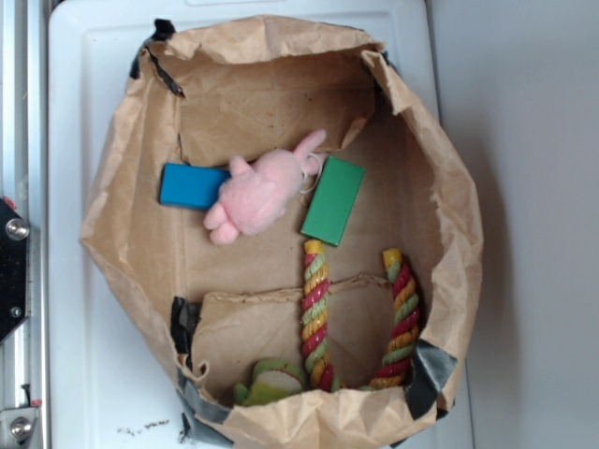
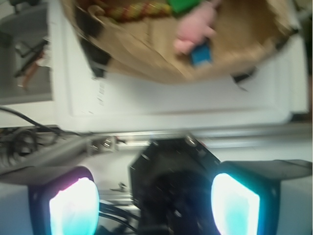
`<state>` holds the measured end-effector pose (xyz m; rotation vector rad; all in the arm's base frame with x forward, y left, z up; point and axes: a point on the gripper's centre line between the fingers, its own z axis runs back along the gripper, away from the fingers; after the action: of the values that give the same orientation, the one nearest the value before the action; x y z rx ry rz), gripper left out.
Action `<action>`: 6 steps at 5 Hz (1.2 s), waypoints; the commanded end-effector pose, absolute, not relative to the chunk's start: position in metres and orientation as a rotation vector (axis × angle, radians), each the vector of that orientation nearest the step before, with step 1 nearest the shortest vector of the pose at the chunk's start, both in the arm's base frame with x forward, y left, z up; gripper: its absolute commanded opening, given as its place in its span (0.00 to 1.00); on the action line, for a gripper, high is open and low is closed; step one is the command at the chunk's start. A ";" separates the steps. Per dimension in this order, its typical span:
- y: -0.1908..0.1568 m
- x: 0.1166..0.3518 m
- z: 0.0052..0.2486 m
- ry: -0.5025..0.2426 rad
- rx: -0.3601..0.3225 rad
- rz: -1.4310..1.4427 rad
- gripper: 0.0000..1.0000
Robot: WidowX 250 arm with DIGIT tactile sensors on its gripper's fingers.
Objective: Grab the green block.
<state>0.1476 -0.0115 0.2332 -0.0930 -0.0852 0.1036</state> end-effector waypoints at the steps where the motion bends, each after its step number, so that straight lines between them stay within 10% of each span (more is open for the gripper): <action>1: 0.009 0.201 0.230 -0.259 -0.127 0.596 1.00; 6: 0.042 0.287 0.149 -0.265 -0.086 0.924 1.00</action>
<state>0.2893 0.0264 0.1348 -0.0737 -0.2183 0.9029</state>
